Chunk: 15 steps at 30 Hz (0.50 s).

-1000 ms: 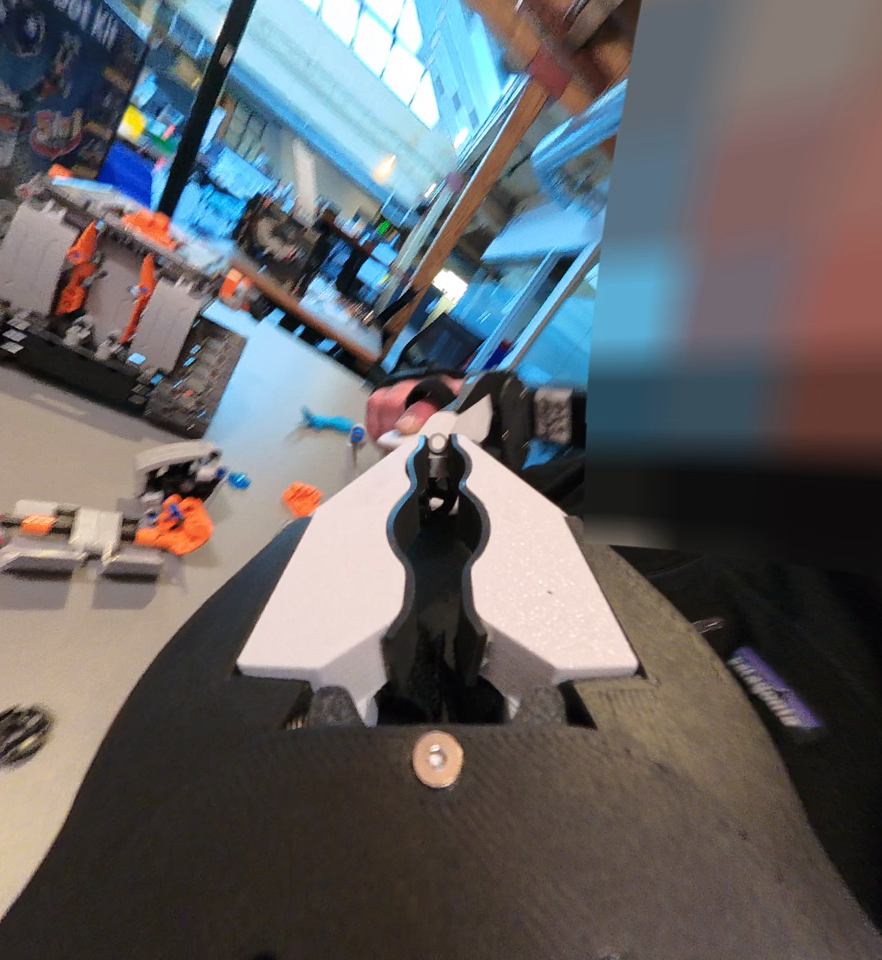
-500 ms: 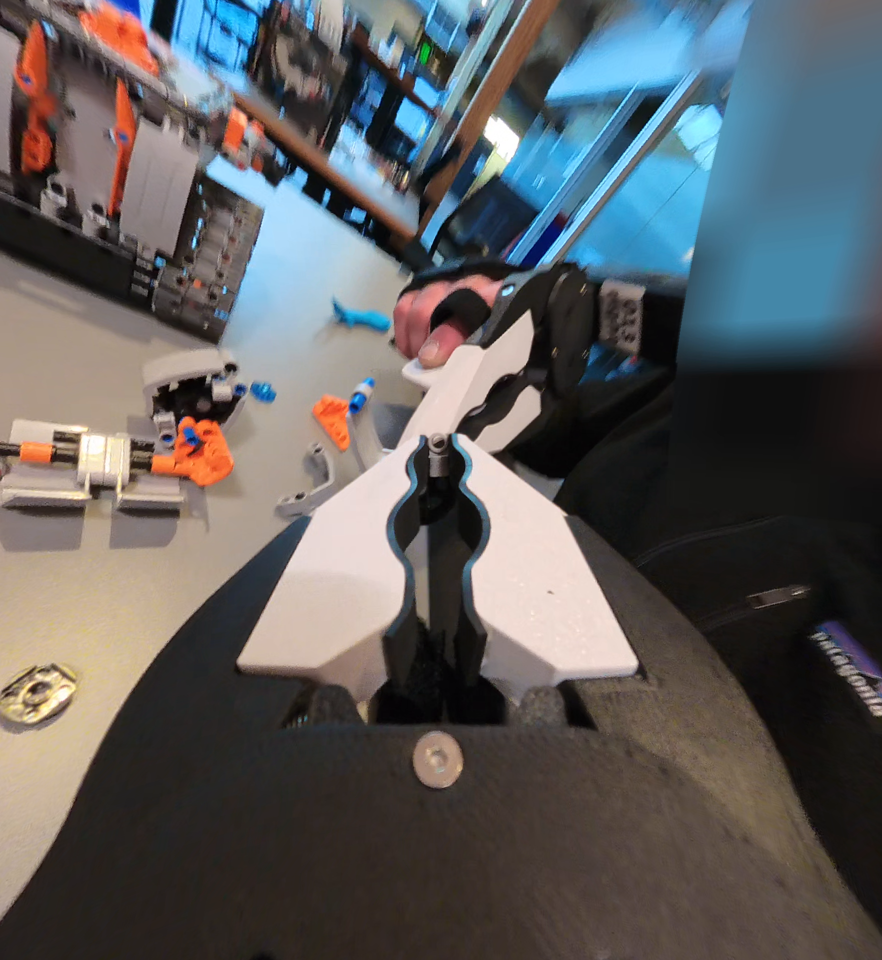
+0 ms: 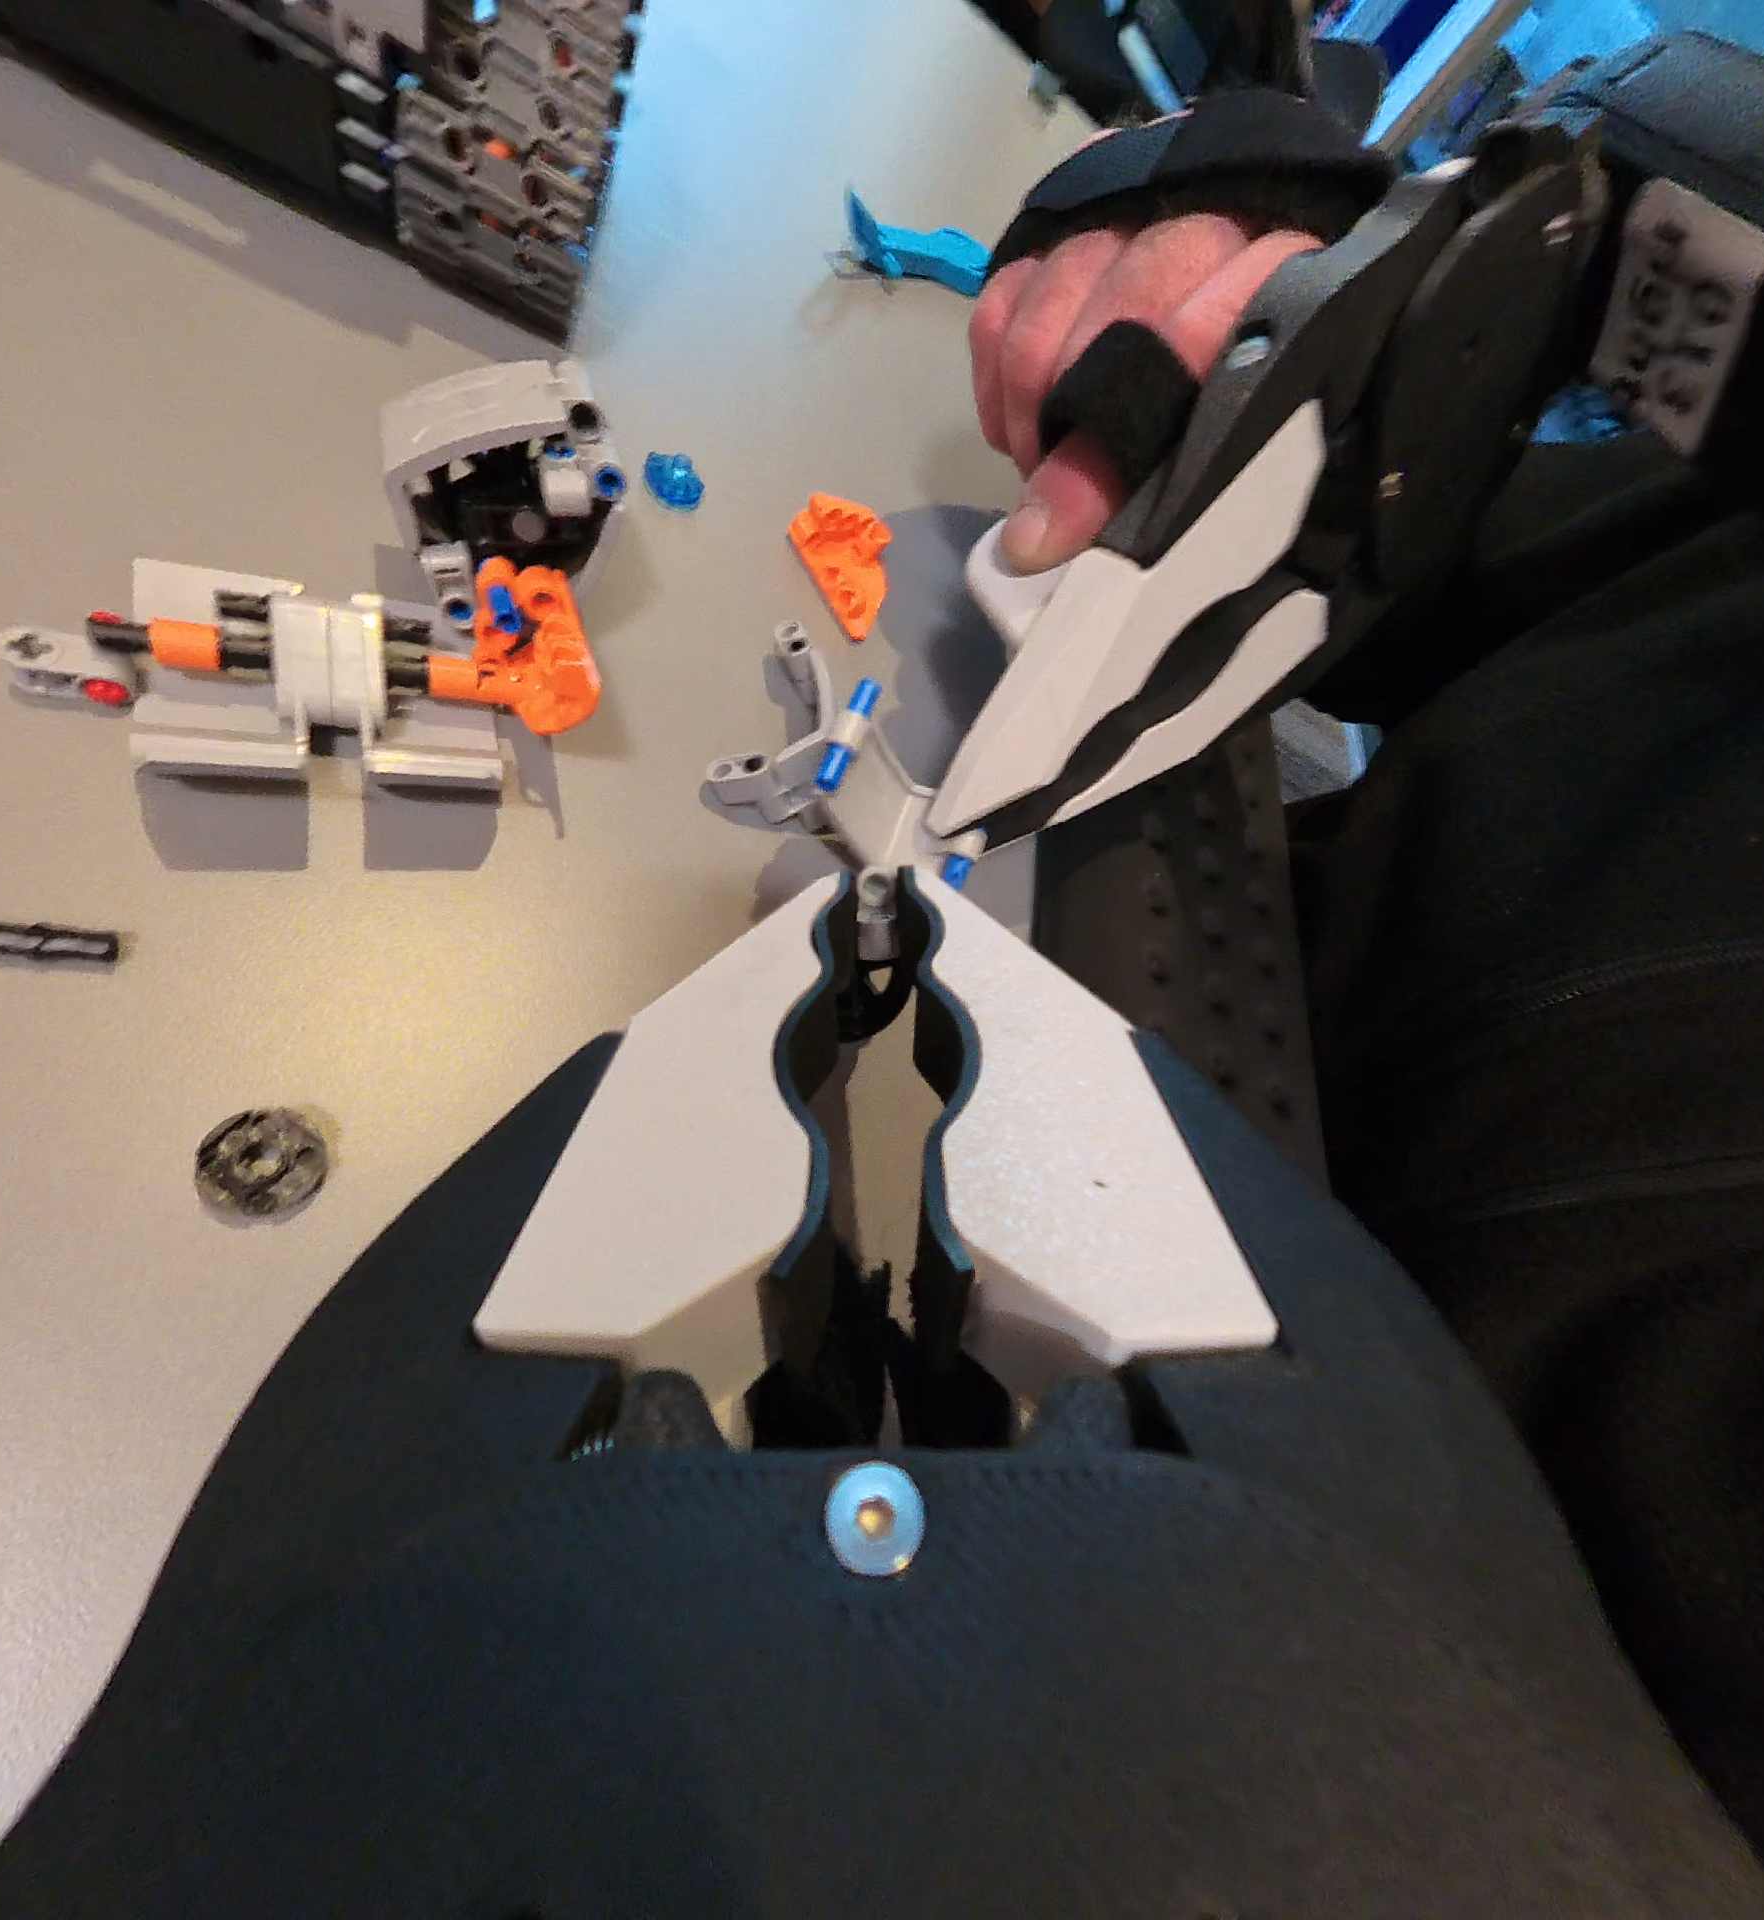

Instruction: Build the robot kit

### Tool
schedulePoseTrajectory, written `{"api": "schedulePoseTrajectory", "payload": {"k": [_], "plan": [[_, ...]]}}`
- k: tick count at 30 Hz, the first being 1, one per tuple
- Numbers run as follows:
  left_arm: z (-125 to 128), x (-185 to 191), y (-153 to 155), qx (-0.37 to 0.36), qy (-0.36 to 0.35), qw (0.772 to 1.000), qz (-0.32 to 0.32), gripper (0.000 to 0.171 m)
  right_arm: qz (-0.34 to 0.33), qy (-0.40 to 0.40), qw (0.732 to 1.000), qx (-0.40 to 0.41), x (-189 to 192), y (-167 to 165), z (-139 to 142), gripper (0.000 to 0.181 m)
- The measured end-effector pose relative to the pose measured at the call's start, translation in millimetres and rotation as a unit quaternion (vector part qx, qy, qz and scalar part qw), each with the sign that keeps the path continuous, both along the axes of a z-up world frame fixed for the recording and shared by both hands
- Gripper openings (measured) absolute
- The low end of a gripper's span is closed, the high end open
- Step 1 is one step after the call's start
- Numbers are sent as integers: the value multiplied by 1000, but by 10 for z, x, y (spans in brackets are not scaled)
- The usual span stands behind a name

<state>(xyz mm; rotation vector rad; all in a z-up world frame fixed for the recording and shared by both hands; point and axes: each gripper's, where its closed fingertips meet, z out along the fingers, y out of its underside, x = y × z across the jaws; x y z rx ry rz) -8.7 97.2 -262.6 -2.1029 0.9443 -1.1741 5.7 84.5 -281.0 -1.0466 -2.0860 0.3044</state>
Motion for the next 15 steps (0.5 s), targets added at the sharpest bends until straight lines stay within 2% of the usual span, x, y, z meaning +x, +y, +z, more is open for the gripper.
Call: {"api": "schedulePoseTrajectory", "payload": {"k": [5,15], "plan": [[-3,23,-33,13,16,1000,-15,5,2,-7,1000,-7,19,-6,-21,4],[-49,-67,-42,93,133,986,-26,33,19,7,1000,-3,7,-73,33,4]]}}
